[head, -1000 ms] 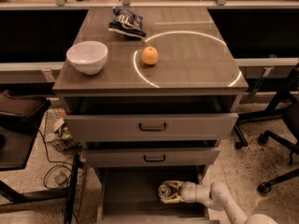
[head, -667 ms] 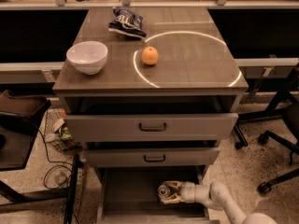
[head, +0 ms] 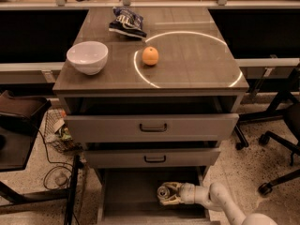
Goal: Place 7up can into bottom drawer
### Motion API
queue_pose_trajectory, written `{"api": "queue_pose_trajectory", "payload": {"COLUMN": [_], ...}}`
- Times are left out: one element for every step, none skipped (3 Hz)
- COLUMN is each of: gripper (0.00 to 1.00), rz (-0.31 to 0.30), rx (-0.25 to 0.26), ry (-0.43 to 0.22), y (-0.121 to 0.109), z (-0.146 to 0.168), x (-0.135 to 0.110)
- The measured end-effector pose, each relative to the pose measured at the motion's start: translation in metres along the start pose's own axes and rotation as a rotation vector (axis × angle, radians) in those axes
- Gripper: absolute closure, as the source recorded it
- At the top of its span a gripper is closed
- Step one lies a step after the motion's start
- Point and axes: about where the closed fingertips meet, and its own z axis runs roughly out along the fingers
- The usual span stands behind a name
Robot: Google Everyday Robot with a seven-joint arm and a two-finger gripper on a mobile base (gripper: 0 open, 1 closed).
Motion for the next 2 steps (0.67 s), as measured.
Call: {"api": "queue_pose_trajectory", "payload": {"gripper": [0.31,0.01], "rz": [0.001,0.003], "rx": [-0.004,-0.008], "ry": [-0.003,-0.006], "y": [0.0013,0.0029], "z": [0.0026,0.0058], "x": [-0.0001,-0.0003]}}
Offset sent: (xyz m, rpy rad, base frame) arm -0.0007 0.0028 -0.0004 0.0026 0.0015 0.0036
